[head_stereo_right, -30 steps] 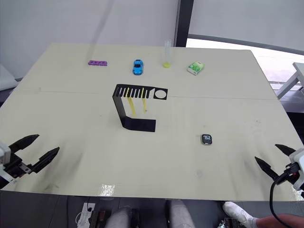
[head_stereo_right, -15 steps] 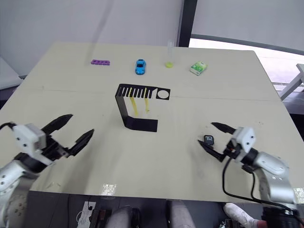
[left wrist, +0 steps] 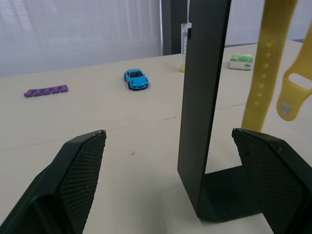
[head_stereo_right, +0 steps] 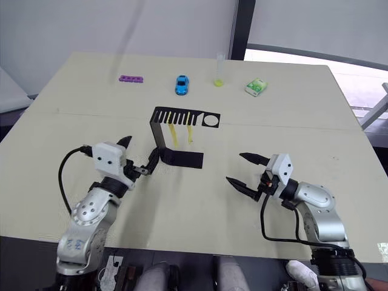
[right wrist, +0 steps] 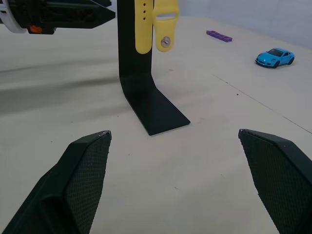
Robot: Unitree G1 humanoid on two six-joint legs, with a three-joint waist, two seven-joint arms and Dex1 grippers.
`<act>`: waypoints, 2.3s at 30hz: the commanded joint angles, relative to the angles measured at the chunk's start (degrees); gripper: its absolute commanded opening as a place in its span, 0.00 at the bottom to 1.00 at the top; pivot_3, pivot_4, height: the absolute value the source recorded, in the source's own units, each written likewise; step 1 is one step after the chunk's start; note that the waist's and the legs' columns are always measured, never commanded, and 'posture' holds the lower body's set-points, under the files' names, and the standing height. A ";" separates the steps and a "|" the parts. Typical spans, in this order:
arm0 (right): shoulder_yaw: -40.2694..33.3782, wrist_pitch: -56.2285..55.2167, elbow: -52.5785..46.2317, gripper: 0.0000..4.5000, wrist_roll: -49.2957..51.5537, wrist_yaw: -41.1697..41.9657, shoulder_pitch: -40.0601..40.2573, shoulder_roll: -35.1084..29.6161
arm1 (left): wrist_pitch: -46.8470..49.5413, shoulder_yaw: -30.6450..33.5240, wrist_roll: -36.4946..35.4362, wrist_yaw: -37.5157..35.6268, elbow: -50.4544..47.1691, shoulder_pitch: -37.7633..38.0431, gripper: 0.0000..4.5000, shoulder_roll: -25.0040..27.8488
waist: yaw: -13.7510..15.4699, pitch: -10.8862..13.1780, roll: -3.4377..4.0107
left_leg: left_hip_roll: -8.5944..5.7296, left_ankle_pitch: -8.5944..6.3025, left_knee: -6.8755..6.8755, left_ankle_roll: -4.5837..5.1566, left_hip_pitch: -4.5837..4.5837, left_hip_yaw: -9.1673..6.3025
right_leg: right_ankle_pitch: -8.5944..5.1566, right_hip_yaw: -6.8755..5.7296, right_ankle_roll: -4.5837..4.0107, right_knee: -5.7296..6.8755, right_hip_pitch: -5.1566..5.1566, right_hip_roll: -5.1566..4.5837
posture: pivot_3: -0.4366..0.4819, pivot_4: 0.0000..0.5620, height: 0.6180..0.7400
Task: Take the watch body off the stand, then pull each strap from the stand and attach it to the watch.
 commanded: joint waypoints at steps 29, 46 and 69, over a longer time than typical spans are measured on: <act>2.34 4.08 -8.49 1.00 -0.74 -8.68 3.05 6.12 | -3.03 -4.02 7.29 2.45 8.69 -9.50 0.02 -5.50 | 0.09 0.00 0.00 | 0.01 0.02 0.03 -0.01 -0.03 0.02 | 0.00 -0.02 0.00 0.08 -0.06 -0.02 | 0.48 0.27 1.00; 11.49 19.25 -17.70 1.00 -8.06 -38.10 -6.24 26.81 | -0.68 -2.42 10.20 9.13 10.47 -12.06 0.02 -9.81 | 0.02 0.00 0.00 | 0.01 0.05 0.02 -0.07 -0.14 0.01 | 0.00 -0.05 0.00 0.17 -0.20 -0.03 | 0.48 0.27 1.00; 11.52 17.44 -7.77 1.00 -13.73 -44.56 -13.86 33.27 | -0.16 -3.25 10.57 7.55 10.72 -11.56 0.02 -9.89 | -0.06 -0.01 -0.01 | 0.01 0.05 0.00 -0.06 -0.15 0.00 | 0.00 -0.07 0.00 0.16 -0.20 -0.04 | 0.48 0.27 1.00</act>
